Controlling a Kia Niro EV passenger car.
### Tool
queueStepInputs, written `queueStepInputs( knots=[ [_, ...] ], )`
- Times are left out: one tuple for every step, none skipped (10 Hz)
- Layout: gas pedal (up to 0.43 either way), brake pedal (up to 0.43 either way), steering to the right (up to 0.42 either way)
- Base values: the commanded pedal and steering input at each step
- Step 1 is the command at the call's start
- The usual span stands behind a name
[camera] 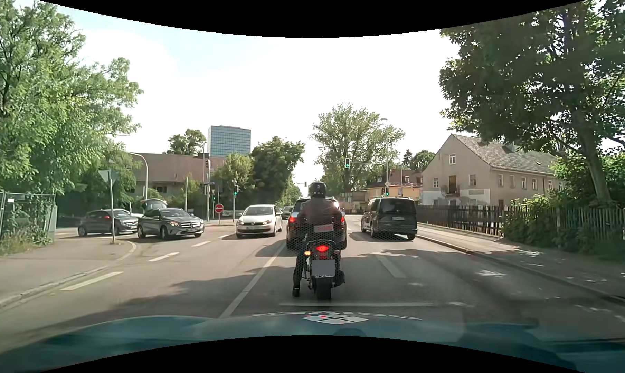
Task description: Follow the waypoints while adhering to traffic rules and regulations
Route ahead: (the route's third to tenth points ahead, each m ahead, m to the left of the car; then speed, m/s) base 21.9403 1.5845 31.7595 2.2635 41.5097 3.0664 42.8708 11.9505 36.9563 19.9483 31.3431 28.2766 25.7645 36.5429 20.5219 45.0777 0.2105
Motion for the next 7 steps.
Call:
queueStepInputs(
  knots=[
    [0.000, 0.116, -0.010],
    [0.000, 0.116, -0.010],
    [0.000, 0.116, -0.011],
    [0.000, 0.122, -0.011],
    [0.000, 0.128, -0.012],
    [0.000, 0.128, -0.012],
    [0.000, 0.134, -0.014]
  ],
)
